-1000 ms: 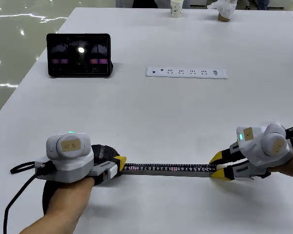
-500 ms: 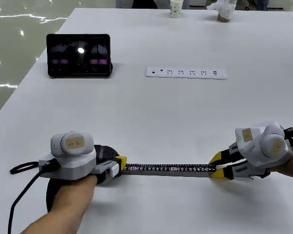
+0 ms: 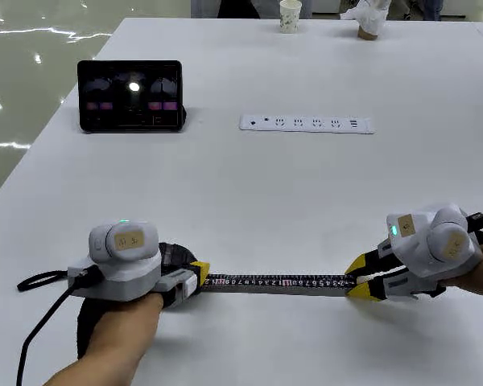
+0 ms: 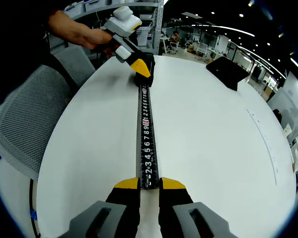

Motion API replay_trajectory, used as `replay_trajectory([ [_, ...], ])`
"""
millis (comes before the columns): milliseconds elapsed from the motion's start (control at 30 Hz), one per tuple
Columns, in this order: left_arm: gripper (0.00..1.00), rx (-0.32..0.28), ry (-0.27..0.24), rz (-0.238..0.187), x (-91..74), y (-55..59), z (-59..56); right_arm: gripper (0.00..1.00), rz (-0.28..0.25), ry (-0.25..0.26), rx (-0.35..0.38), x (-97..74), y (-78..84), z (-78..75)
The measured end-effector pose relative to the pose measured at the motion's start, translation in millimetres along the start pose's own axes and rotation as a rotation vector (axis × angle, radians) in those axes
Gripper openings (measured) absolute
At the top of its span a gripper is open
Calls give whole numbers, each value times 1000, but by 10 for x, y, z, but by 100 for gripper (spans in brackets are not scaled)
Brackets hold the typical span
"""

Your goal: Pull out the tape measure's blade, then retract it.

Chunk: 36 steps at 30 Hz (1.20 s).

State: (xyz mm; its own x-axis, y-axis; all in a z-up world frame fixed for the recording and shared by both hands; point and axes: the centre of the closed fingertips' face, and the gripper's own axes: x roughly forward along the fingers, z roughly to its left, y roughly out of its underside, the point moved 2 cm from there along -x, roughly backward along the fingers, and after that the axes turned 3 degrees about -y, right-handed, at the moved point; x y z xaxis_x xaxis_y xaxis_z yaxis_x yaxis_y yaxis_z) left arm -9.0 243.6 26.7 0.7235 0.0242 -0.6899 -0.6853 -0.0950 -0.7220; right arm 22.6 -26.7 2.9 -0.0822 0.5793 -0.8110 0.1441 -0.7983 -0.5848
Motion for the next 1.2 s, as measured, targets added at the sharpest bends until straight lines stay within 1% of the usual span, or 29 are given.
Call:
replay_trajectory([
  [167, 60, 9, -4, 7, 4, 3, 4, 10, 4, -5, 1, -2, 3, 9],
  [367, 59, 15, 3, 15, 19, 6, 5, 10, 3, -5, 4, -6, 3, 13],
  [567, 57, 24, 7, 21, -9, 13, 3, 10, 4, -2, 4, -8, 6, 12],
  [1200, 58, 16, 12, 21, -7, 12, 9, 10, 10, -1, 11, -5, 14, 7],
])
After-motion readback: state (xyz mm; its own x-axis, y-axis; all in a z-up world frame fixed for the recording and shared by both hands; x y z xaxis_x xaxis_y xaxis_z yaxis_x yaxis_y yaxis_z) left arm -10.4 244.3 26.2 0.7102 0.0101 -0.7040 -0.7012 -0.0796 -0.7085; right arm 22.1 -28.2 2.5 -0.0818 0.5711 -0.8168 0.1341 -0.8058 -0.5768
